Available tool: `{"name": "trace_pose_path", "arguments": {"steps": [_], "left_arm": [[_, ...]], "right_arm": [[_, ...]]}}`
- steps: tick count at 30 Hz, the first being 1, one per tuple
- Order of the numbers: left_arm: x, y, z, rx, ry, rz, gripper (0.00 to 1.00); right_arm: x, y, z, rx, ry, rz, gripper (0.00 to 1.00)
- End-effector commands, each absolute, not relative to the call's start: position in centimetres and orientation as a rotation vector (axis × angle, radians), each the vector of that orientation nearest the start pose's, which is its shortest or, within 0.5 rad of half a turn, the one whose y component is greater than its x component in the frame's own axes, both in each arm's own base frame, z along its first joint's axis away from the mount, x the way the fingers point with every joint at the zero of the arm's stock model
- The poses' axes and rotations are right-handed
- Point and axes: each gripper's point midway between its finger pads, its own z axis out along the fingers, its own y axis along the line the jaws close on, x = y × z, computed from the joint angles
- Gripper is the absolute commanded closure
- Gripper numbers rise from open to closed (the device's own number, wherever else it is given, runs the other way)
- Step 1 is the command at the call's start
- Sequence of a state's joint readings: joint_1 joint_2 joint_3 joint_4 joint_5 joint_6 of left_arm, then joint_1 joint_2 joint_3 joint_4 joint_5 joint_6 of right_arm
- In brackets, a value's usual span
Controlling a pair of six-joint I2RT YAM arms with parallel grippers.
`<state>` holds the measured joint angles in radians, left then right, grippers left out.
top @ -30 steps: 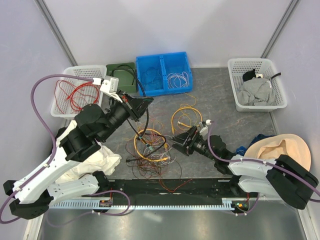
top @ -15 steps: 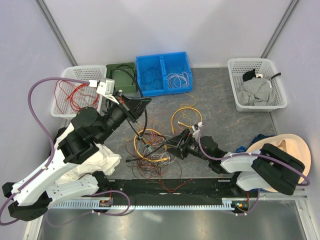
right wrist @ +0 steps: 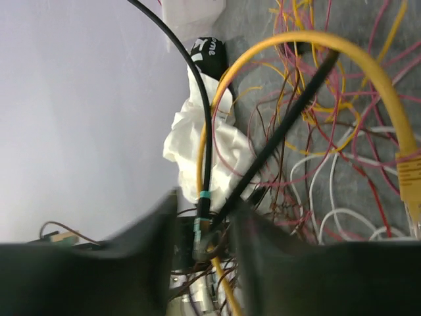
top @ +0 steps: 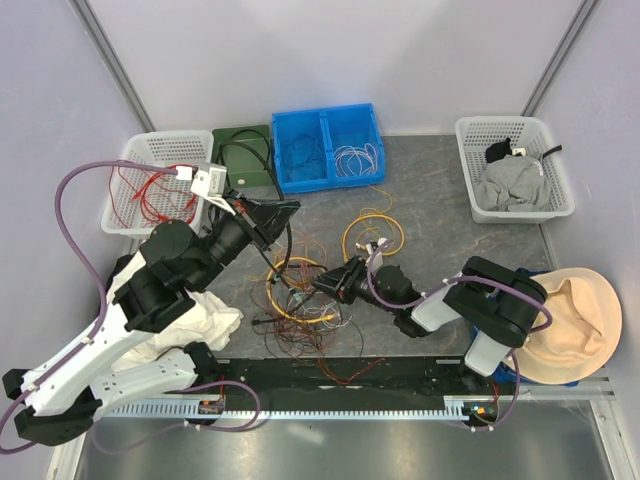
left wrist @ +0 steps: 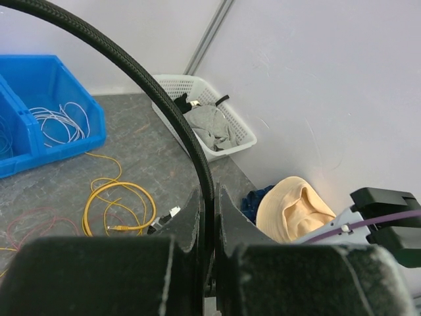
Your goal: Untangle the cables
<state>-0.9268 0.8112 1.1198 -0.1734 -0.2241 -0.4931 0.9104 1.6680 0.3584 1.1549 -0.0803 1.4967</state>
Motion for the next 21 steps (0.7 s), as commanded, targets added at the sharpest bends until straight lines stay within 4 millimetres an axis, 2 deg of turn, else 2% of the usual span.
{"name": "trace_pose_path", "arguments": {"steps": [1, 2, 3, 4, 5, 6, 7, 8, 9, 10, 11, 12, 13, 14, 15, 16, 17, 19, 21], "left_arm": [[19.2, -22.7, 44.8, 0.118, 1.46, -1.048, 0.98], [19.1, -22.5, 44.5, 0.115, 1.467, -1.043, 0.98], [19.1, -22.4, 44.3, 0.109, 1.473, -1.041, 0.98], [19.3, -22.2, 44.0, 0.094, 1.482, -1.028, 0.98], [19.4, -22.1, 43.5, 0.086, 1.495, -1.016, 0.98], [19.6, -22.1, 42.8, 0.079, 1.521, -1.003, 0.98], [20.0, -21.9, 42.4, 0.061, 1.534, -0.982, 0.98], [20.2, -22.0, 41.6, 0.056, 1.556, -0.97, 0.98], [20.5, -22.2, 40.6, 0.041, 1.592, -0.956, 0.98], [20.8, -22.2, 40.1, 0.023, 1.608, -0.943, 0.98], [21.1, -22.5, 39.0, 0.019, 1.634, -0.931, 0.98], [21.5, -22.9, 38.1, 0.0, 1.659, -0.926, 0.98], [21.8, -22.9, 37.4, -0.023, 1.673, -0.914, 0.98], [22.1, -23.1, 36.2, -0.036, 1.701, -0.905, 0.98], [22.3, -23.5, 35.5, -0.05, 1.719, -0.911, 0.98], [22.6, -24.0, 34.5, -0.048, 1.744, -0.9, 0.98], [22.7, -24.3, 33.7, -0.05, 1.765, -0.894, 0.98], [23.1, -24.8, 32.1, -0.04, 1.811, -0.869, 0.98], [23.1, -25.1, 31.2, -0.037, 1.839, -0.864, 0.98]], "right_arm": [[22.8, 36.3, 16.5, 0.512, 1.798, 1.844, 0.83], [22.9, 36.0, 16.9, 0.503, 1.786, 1.838, 1.0], [22.8, 35.6, 18.9, 0.473, 1.732, 1.855, 1.0], [23.1, 35.1, 19.9, 0.435, 1.7, 1.822, 1.0], [23.5, 34.9, 19.3, 0.425, 1.758, 1.745, 1.0], [23.3, 34.1, 23.3, 0.373, 1.681, 1.745, 1.0], [24.0, 33.4, 24.7, 0.348, 1.677, 1.675, 1.0], [24.9, 33.3, 25.0, 0.237, 1.768, 1.46, 1.0], [25.4, 31.4, 29.3, 0.224, 1.688, 1.369, 1.0], [25.3, 30.4, 28.9, 0.166, 1.769, 1.228, 1.0], [25.7, 29.5, 34.4, 0.086, 1.664, 1.162, 1.0], [25.5, 28.2, 37.0, 0.06, 1.626, 1.102, 1.0], [25.8, 27.0, 37.1, 0.053, 1.669, 1.001, 1.0], [25.5, 25.9, 41.3, 0.015, 1.594, 0.965, 1.0], [25.4, 25.4, 42.3, -0.001, 1.59, 0.94, 1.0], [25.2, 24.8, 42.4, -0.013, 1.616, 0.901, 1.0], [24.8, 24.2, 44.3, -0.017, 1.586, 0.9, 1.0], [24.4, 23.4, 45.0, -0.041, 1.601, 0.859, 1.0], [23.9, 22.7, 45.2, -0.054, 1.605, 0.845, 1.0]]}}
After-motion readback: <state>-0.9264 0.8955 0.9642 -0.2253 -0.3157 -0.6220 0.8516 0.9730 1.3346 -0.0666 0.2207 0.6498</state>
